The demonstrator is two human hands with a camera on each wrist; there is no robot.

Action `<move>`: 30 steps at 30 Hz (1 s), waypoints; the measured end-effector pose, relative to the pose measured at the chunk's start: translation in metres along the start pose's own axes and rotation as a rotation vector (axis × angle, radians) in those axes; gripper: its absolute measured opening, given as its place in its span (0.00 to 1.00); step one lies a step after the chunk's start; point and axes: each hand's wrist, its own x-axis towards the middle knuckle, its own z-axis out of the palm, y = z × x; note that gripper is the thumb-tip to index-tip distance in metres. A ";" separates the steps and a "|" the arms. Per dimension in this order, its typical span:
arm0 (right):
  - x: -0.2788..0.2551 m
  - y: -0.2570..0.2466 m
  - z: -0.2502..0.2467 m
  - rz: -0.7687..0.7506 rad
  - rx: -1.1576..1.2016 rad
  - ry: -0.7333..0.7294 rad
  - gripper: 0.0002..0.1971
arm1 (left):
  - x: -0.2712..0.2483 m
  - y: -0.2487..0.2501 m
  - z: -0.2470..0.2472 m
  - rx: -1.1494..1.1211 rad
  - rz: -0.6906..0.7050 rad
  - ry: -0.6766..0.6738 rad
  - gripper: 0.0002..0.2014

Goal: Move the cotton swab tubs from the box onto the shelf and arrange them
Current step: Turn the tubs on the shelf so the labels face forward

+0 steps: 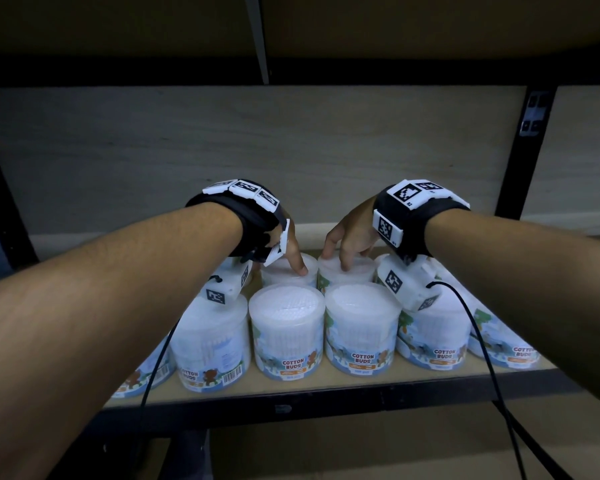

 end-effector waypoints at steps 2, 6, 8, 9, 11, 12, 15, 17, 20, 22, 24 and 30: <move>-0.004 0.000 0.001 -0.005 0.004 -0.005 0.25 | -0.001 -0.001 0.000 -0.015 0.007 -0.032 0.36; -0.004 0.002 0.001 -0.008 0.028 0.015 0.25 | -0.004 -0.003 -0.001 -0.041 0.030 -0.043 0.35; -0.002 0.004 0.002 0.002 0.046 0.026 0.27 | -0.005 -0.003 -0.001 -0.030 0.033 -0.043 0.34; 0.000 0.005 0.002 0.009 0.051 0.033 0.28 | -0.005 -0.003 -0.001 -0.031 0.034 -0.048 0.35; 0.001 0.007 0.003 0.017 0.050 0.042 0.29 | -0.006 -0.003 -0.001 -0.045 0.035 -0.056 0.35; 0.001 0.008 0.004 0.019 0.057 0.046 0.29 | -0.006 -0.003 0.000 -0.050 0.036 -0.058 0.35; 0.000 0.010 0.005 0.012 0.074 0.066 0.28 | -0.007 -0.004 0.003 -0.059 0.041 -0.070 0.33; -0.001 0.010 0.006 0.007 0.095 0.073 0.27 | -0.009 -0.006 0.003 -0.080 0.047 -0.080 0.34; -0.005 0.010 0.008 -0.004 0.130 0.069 0.27 | -0.013 -0.009 0.003 -0.101 0.057 -0.106 0.38; -0.008 0.010 0.008 -0.005 0.156 0.056 0.27 | -0.016 -0.010 0.003 -0.110 0.063 -0.115 0.41; -0.010 0.010 0.009 -0.009 0.187 0.043 0.26 | -0.017 -0.011 0.004 -0.122 0.056 -0.112 0.43; -0.013 0.011 0.010 -0.007 0.218 0.060 0.26 | -0.023 -0.008 0.006 -0.074 0.051 -0.066 0.39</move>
